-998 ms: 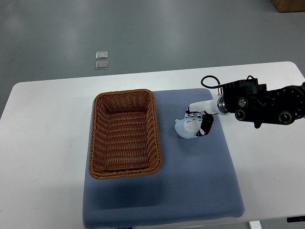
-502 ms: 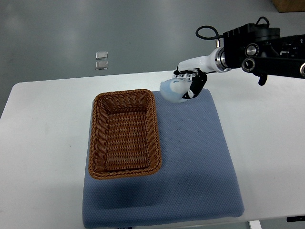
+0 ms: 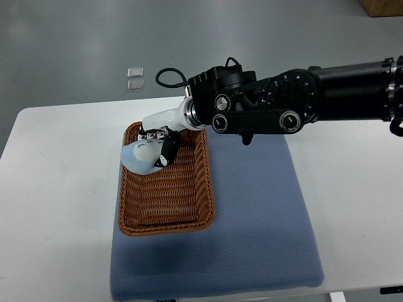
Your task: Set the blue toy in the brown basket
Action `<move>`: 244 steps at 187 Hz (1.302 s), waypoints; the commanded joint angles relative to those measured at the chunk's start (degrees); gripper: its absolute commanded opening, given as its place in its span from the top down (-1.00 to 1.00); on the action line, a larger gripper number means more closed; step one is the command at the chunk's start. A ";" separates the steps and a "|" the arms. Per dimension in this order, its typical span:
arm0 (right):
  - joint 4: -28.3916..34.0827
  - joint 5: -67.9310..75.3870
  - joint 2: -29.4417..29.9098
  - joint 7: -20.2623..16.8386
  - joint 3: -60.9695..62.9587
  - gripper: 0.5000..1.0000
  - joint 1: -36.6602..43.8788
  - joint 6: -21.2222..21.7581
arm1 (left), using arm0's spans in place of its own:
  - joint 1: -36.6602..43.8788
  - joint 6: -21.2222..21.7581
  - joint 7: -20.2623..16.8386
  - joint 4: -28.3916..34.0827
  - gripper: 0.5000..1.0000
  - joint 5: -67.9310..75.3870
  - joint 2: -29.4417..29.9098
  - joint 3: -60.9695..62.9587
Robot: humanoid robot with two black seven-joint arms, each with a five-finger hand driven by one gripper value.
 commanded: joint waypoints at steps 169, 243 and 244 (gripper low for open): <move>-5.39 -1.47 0.30 0.52 0.66 -0.57 -10.04 -2.55 | 0.00 0.07 0.00 0.17 -1.00 0.01 0.00 -0.12; -5.22 -0.59 -0.50 1.13 10.41 -0.56 -6.61 -2.55 | 0.00 0.07 0.00 0.17 -1.00 0.01 0.00 -0.12; -5.22 -0.59 -1.02 1.31 11.02 -0.57 -6.61 -2.64 | 0.00 0.07 0.00 0.17 -1.00 -0.08 0.00 -0.12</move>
